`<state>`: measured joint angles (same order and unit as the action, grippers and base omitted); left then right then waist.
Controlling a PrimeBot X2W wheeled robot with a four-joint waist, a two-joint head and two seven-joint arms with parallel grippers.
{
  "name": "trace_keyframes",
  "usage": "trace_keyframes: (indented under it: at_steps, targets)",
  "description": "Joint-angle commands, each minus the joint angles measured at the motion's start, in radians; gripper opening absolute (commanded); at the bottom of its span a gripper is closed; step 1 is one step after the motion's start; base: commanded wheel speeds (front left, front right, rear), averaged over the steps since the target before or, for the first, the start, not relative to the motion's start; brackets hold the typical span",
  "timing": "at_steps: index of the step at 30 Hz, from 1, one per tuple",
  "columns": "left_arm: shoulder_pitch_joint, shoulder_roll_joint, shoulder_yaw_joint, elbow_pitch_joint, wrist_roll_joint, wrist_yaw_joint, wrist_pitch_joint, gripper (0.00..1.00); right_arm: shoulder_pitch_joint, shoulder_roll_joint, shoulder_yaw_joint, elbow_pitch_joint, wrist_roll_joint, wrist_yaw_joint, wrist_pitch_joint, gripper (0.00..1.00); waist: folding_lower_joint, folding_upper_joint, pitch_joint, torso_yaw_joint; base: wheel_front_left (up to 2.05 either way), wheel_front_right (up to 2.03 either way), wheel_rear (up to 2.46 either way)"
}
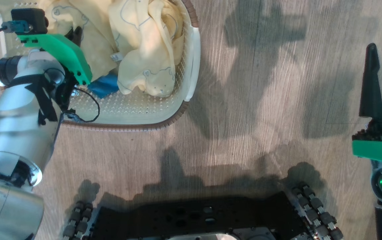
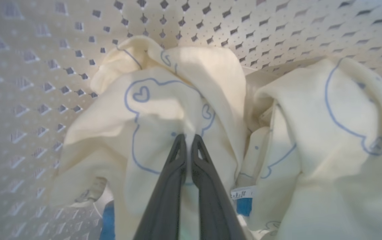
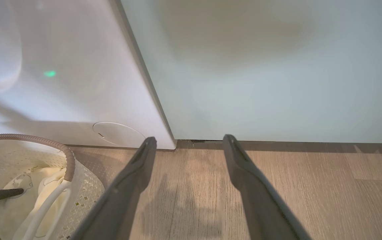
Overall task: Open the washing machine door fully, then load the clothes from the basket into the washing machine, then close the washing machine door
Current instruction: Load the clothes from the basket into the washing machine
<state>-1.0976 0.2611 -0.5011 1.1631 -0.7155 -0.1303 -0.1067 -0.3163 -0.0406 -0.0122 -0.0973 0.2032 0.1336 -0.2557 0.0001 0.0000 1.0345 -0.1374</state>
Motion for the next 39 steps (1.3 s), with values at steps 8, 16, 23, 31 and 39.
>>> trace_keyframes:
  at_steps: [8, 16, 23, 31, 39]
  targets:
    - [0.045, 0.030, -0.018, -0.004, -0.031, 0.000, -0.089, 0.00, 0.022, -0.010, -0.004, -0.009, 0.010, -0.003, -0.006, 1.00, -0.0001, 0.0000, -0.045, 0.028, 0.00, 0.00, 0.00]
    - [0.073, 0.022, -0.021, -0.004, -0.023, 0.004, -0.147, 0.00, 0.037, -0.010, -0.034, -0.004, 0.015, -0.003, -0.006, 1.00, -0.0001, 0.0000, -0.111, 0.052, 0.00, 0.00, 0.00]
    - [0.105, 0.020, 0.002, -0.076, 0.007, 0.035, -0.154, 0.00, 0.064, -0.010, -0.057, -0.006, 0.010, -0.003, -0.006, 1.00, -0.0001, 0.0000, -0.174, 0.074, 0.00, 0.00, 0.00]
    - [0.205, 0.036, 0.075, -0.276, 0.094, 0.103, -0.155, 0.00, 0.100, -0.010, -0.079, 0.001, -0.001, -0.003, -0.006, 1.00, -0.0001, 0.0000, -0.272, 0.095, 0.00, 0.00, 0.00]
    - [0.309, 0.051, 0.141, -0.460, 0.179, 0.147, -0.155, 0.00, 0.131, -0.010, -0.092, 0.016, -0.019, -0.003, -0.006, 1.00, -0.0001, 0.0000, -0.377, 0.107, 0.00, 0.00, 0.00]
